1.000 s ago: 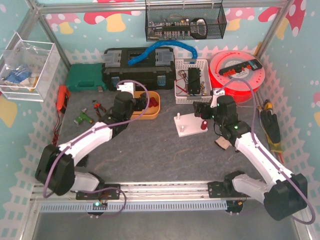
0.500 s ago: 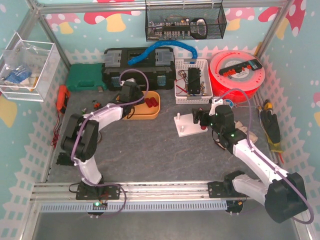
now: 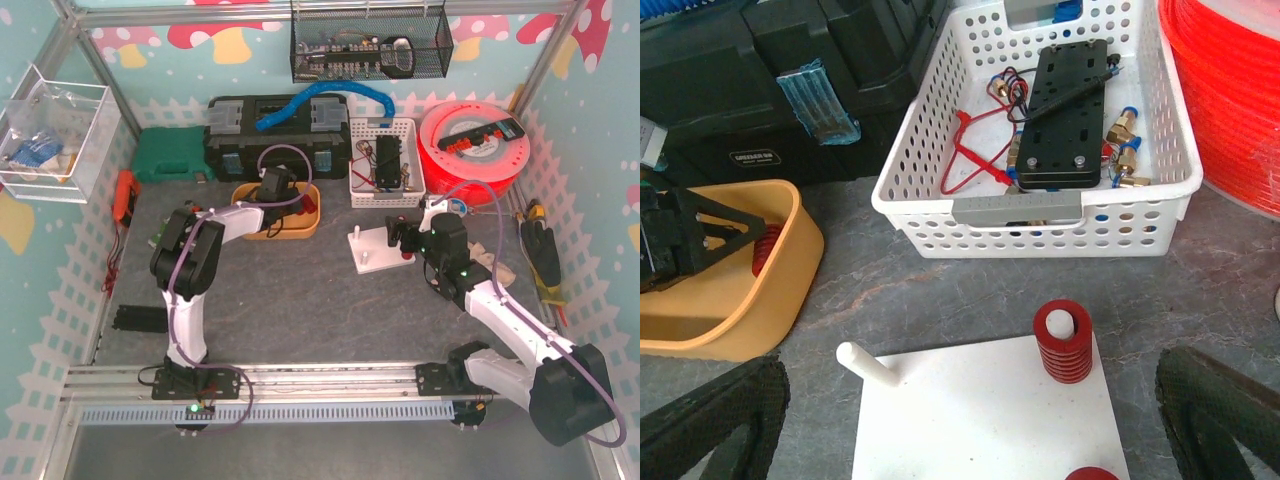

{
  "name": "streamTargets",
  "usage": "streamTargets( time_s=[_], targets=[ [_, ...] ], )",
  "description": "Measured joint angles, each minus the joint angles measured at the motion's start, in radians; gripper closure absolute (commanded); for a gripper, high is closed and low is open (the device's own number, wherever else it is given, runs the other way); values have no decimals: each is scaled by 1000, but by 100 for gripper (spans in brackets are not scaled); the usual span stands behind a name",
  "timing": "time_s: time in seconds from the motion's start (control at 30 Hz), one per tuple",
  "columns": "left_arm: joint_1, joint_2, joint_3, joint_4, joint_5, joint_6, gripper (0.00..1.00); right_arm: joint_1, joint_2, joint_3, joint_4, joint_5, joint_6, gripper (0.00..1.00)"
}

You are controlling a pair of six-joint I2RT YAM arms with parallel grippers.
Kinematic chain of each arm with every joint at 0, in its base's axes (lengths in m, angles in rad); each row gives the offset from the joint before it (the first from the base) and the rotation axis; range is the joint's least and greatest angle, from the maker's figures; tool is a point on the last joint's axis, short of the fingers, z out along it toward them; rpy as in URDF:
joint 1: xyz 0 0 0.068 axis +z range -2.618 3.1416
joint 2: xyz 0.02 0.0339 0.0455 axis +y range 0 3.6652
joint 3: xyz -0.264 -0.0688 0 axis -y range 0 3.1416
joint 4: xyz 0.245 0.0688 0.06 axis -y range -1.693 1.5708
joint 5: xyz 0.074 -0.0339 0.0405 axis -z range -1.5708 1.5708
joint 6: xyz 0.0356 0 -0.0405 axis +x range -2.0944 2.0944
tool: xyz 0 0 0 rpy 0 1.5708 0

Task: Install the large spring

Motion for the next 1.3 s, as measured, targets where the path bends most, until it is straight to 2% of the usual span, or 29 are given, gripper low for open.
streamTargets(
  time_s=[0.9,1.3],
  targets=[
    [-10,32,6,-27,23,-27,55,0,12,0,4,6,-4,2],
    [-10,68,32,-29,3,-22,65,0,14,0,4,9,-4,2]
  ],
)
